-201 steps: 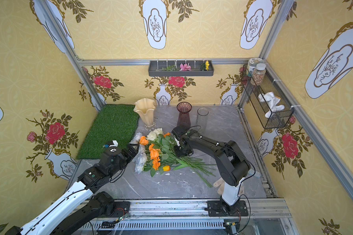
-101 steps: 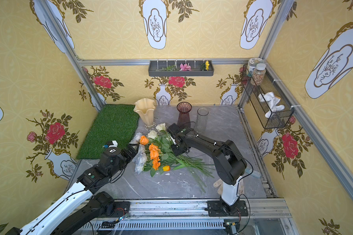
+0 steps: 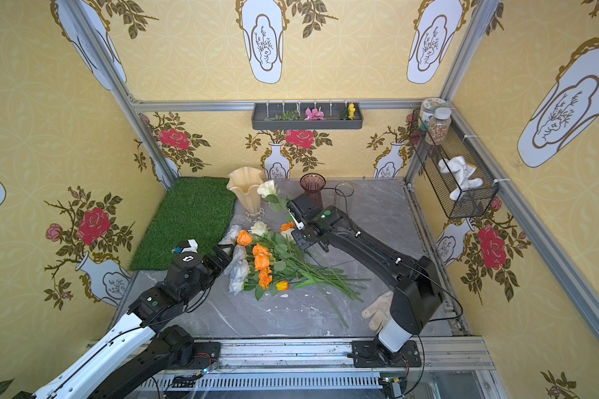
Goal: Arrange the flowers in different vases according to their colors
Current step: Pick up the flower at the center of the board, then insert the flower into the vase.
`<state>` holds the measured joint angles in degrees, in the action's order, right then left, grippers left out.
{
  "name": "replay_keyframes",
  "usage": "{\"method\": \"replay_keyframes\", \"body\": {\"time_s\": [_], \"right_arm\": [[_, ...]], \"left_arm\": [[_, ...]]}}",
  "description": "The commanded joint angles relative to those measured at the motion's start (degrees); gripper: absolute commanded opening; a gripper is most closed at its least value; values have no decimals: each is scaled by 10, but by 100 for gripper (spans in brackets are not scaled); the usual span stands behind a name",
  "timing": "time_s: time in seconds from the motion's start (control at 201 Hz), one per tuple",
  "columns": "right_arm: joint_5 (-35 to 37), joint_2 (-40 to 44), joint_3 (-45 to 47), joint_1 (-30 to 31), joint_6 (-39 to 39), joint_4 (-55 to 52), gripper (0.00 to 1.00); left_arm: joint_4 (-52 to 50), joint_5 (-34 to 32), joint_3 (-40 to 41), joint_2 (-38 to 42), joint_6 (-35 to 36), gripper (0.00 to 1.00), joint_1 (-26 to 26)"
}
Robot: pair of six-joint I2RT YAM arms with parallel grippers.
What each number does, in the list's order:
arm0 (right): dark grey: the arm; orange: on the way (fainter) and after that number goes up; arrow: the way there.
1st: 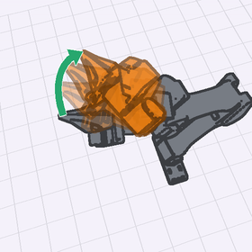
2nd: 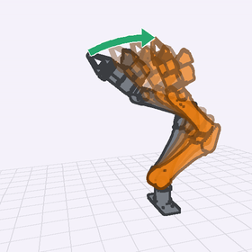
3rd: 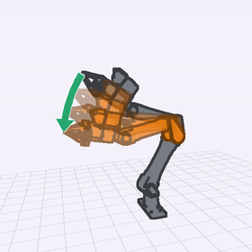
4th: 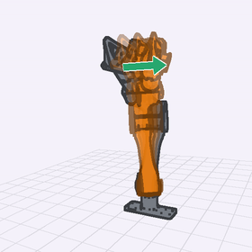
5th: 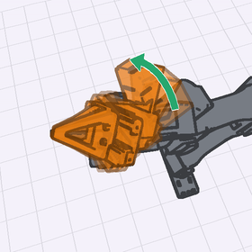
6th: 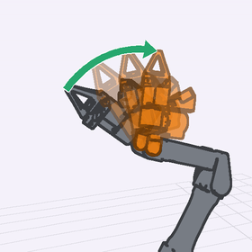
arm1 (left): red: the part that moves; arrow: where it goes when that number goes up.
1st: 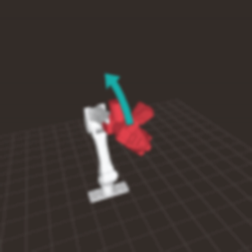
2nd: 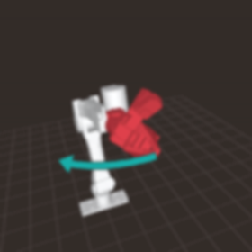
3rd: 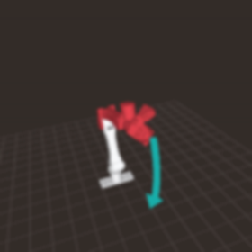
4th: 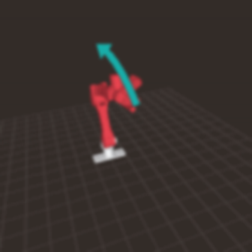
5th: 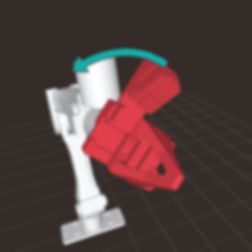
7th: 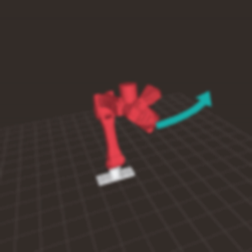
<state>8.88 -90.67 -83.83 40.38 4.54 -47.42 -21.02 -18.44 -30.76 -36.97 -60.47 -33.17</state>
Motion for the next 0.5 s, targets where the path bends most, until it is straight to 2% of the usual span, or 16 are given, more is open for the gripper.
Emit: {"method": "replay_keyframes", "body": {"time_s": [0.0, 0.234, 0.344, 0.493], "right_arm": [[-9, 57, 6, 0, 35, 61, 0], [0, 205, 53, -19, 55, 227, 0], [6, 263, 103, -68, 54, 362, 0], [23, 280, 125, -146, 57, 479, 0]], "left_arm": [[10, 2, 9, 10, -1, 100, 1], [-10, -9, 1, 23, -2, 100, 0], [-25, 2, -12, 11, 2, 100, 0], [48, 56, 18, 9, 22, 100, 1]]}}
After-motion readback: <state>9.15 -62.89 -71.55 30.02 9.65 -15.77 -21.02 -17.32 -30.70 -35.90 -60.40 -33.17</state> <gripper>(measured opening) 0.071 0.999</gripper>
